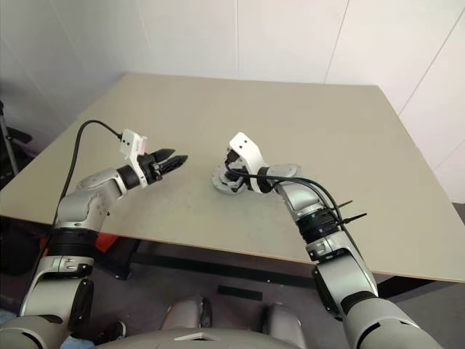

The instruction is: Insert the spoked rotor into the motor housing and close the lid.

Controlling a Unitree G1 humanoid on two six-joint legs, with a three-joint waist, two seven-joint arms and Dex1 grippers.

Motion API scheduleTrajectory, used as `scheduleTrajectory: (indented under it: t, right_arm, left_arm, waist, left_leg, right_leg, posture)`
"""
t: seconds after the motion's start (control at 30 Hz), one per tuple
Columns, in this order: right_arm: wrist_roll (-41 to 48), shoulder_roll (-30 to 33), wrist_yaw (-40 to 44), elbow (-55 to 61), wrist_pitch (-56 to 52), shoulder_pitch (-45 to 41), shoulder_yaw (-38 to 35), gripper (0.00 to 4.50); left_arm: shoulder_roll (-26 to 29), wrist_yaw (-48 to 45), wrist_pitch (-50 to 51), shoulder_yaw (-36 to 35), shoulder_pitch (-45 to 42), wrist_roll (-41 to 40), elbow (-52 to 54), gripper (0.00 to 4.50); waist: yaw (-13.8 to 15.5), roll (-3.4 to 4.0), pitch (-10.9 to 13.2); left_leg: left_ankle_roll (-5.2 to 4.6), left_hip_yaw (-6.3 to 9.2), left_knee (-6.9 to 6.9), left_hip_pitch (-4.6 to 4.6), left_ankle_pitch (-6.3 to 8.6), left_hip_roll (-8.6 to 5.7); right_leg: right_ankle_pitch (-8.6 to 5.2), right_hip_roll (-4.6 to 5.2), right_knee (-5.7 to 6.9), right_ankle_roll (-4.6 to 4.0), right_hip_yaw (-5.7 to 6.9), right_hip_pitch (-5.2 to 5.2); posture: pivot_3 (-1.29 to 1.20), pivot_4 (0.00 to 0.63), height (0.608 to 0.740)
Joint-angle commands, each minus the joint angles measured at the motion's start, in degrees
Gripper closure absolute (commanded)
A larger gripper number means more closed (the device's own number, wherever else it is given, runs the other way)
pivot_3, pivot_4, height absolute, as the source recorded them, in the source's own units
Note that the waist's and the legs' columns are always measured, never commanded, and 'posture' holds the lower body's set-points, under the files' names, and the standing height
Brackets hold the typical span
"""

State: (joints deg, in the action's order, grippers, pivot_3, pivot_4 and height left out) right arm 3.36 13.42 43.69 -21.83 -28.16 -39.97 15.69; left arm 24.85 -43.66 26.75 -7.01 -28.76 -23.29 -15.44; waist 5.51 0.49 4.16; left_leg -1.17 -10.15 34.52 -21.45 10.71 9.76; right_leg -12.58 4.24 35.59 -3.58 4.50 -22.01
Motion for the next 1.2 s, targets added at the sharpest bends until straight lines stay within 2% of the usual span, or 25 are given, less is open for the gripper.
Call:
scheduleTrajectory:
  t: [0.03, 0.13, 0.27, 0.6, 0.73, 1.0, 1.2]
  right_arm:
    - [-1.58, -0.23, -1.02, -4.12, 2.37, 0.75, 0.42, 4.44]
    - [-0.67, 0.19, -0.72, -2.24, 3.34, 1.51, -0.65, 4.44]
    - [1.14, 1.31, 0.69, 1.50, 7.31, 1.09, -3.22, 4.44]
    - [3.60, 4.85, 8.72, 4.69, 8.70, -0.43, -4.17, 4.44]
    - [2.84, 5.13, 10.05, 2.98, 10.00, 0.31, -3.64, 3.61]
    - [-0.25, 3.39, 7.71, -1.28, 14.20, 0.97, -2.00, 1.03]
    - [-0.61, 2.19, 7.85, -5.12, 15.29, 0.71, -1.80, 1.03]
  left_arm:
    - [0.49, -0.47, -0.37, 0.11, -0.85, 0.02, 1.56, 1.39]
    - [0.06, -1.00, 0.18, 1.05, -0.40, -0.07, 2.00, 1.39]
    - [-0.23, -2.78, 1.68, 2.04, -0.04, -1.10, 2.84, 1.39]
    - [0.22, -7.30, 1.60, 5.27, -1.05, -0.16, 2.08, 1.39]
    - [0.60, -7.40, 1.40, 5.00, -0.97, 0.07, 1.87, 1.39]
    - [1.82, -6.98, 1.46, 4.20, 0.30, 0.11, 2.70, 1.39]
    - [1.83, -6.40, 1.43, 3.96, 1.11, 0.04, 3.52, 1.39]
  waist:
    - [0.01, 0.00, 0.00]
    - [0.03, 0.00, 0.00]
    - [0.06, 0.01, 0.01]
    - [0.03, 0.00, 0.01]
    - [0.04, 0.00, 0.01]
    - [0.02, 0.00, 0.01]
    - [0.01, 0.00, 0.01]
  left_leg:
    - [0.00, 0.00, 0.00, 0.08, 0.00, 0.00]
    - [0.00, 0.01, -0.01, 0.42, 0.01, 0.00]
    - [0.00, 0.02, -0.01, 0.45, 0.01, -0.01]
    - [0.00, -0.02, -0.23, 0.31, 0.01, -0.02]
    - [0.00, -0.02, -0.24, 0.21, 0.01, -0.02]
    - [0.01, -0.02, -0.24, 0.21, 0.00, -0.02]
    - [0.00, -0.02, -0.25, 0.20, 0.00, -0.02]
  right_leg:
    - [0.00, 0.00, 0.00, 0.00, 0.00, 0.07]
    - [-0.15, 0.00, -0.03, 0.26, 0.00, 0.45]
    - [-0.23, 0.01, -0.06, 0.40, 0.00, 0.51]
    - [-0.08, 0.00, -0.14, -0.01, 0.00, 0.29]
    - [-0.08, 0.00, -0.14, -0.02, 0.00, 0.17]
    - [-0.09, 0.00, -0.13, -0.02, 0.00, 0.17]
    - [-0.09, 0.00, -0.14, -0.03, 0.00, 0.16]
  posture:
    - [0.00, 0.000, 0.740]
    - [0.00, 0.000, 0.740]
    - [0.00, 0.000, 0.740]
    - [0.00, 0.000, 0.740]
    - [0.00, 0.000, 0.740]
    - [0.00, 0.000, 0.740]
    - [0.00, 0.000, 0.740]
